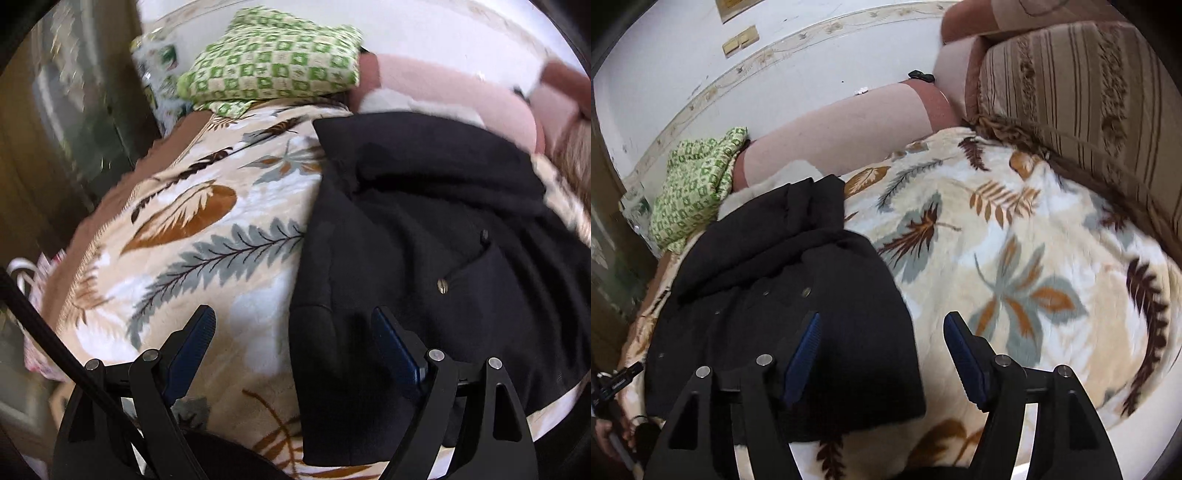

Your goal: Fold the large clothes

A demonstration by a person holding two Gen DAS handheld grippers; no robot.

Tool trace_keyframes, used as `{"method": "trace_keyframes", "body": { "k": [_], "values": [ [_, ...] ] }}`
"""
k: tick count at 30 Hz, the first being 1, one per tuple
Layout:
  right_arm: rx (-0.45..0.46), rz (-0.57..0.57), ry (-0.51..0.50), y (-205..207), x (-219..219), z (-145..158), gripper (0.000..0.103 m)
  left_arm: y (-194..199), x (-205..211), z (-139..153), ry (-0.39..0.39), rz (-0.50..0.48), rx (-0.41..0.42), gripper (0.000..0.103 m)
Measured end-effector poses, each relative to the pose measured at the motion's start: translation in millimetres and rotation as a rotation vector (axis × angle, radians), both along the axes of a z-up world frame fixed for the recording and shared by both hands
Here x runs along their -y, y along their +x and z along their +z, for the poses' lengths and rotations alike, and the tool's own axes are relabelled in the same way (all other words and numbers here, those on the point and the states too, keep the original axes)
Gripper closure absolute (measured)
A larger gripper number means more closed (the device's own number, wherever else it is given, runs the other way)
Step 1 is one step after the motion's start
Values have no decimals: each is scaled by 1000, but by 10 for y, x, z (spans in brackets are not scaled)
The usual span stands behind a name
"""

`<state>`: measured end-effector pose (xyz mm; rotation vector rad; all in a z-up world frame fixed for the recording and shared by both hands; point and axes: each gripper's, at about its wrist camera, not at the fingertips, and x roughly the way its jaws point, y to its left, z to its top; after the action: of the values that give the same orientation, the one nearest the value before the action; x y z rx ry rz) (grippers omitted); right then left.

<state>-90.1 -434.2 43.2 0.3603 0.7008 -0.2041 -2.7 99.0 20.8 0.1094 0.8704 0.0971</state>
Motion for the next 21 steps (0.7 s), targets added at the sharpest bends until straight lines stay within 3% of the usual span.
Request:
{"method": "trace_keyframes", "body": {
  "k": [6, 21],
  "values": [
    [-39, 1, -57, 212, 19, -89, 26, 8, 125, -24, 29, -9, -14, 18],
    [-167, 7, -17, 418, 81, -372, 22, 65, 121, -73, 54, -2, -36, 18]
  ]
}}
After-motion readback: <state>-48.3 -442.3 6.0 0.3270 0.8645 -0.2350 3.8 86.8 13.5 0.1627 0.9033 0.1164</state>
